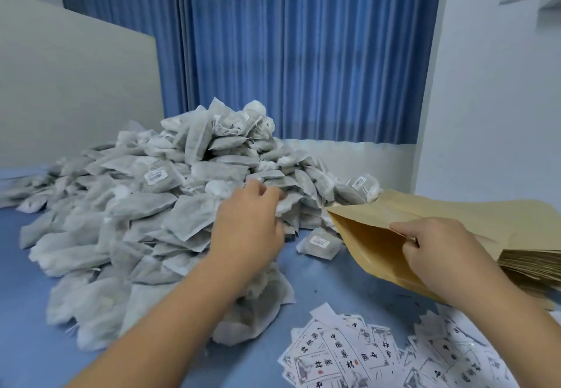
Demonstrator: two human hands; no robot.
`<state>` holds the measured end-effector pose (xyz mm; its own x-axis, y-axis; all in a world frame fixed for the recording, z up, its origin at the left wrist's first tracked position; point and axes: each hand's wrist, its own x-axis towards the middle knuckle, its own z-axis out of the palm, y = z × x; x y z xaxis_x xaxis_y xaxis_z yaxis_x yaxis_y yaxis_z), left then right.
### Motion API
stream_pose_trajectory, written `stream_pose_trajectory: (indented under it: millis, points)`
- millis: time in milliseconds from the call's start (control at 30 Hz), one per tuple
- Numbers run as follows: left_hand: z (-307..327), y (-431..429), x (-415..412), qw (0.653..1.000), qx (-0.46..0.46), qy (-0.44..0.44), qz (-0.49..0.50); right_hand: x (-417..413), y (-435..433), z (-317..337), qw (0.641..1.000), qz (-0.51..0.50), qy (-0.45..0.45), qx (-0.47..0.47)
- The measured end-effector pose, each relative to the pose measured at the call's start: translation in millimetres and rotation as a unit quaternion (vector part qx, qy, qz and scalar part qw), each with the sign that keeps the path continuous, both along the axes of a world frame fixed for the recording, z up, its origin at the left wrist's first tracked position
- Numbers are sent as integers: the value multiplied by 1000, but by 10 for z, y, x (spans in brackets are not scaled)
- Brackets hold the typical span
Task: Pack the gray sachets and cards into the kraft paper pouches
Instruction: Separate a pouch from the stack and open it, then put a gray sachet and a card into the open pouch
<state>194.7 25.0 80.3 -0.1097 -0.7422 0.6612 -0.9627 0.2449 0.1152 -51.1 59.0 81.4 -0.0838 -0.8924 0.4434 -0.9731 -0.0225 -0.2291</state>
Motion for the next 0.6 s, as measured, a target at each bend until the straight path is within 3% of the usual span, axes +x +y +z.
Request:
stream_pose_trajectory:
  millis: [67,167,267,600]
  points:
    - [179,-36,238,989,36,-91,109,0,5,4,1000,-2,-1,3]
    - [298,-104,499,969,129,-92,189,-14,-10,-3,1000,-3,-3,9]
    - [233,-216,586,961,183,-82,189,-10,-1,0,1000,3,6,26]
    - [-101,-582,559,968,110,-169,148,-41,-52,-39,1000,-3,14,18]
